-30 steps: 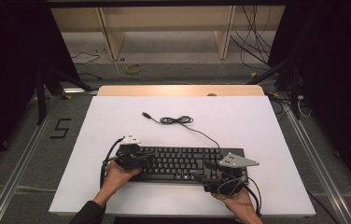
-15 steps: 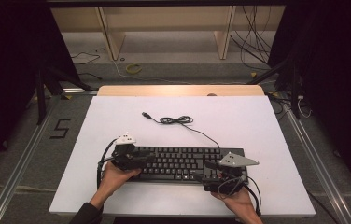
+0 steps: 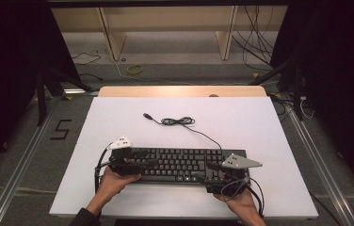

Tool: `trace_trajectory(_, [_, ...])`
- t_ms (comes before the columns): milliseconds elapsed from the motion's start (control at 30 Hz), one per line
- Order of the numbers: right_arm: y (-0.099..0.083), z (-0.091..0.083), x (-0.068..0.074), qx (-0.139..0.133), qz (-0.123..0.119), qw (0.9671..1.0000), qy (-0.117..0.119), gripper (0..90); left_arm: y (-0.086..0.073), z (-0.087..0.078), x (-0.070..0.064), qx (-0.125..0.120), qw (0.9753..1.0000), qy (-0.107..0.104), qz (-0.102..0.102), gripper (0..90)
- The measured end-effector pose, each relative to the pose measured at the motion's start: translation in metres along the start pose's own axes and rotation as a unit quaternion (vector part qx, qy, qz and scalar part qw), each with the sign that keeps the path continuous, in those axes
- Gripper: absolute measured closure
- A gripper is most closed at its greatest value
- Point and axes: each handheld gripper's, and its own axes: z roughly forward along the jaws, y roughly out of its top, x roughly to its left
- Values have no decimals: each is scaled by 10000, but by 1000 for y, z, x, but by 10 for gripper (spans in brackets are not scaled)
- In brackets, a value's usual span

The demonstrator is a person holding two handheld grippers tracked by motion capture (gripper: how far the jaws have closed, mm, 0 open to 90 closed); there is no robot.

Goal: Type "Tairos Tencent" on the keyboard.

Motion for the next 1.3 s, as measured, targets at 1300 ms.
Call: trace_trajectory(1300, [-29,-48,-18,-333,11,9984,-450,324,-41,-44,-16,-549,9983,-152,129,244])
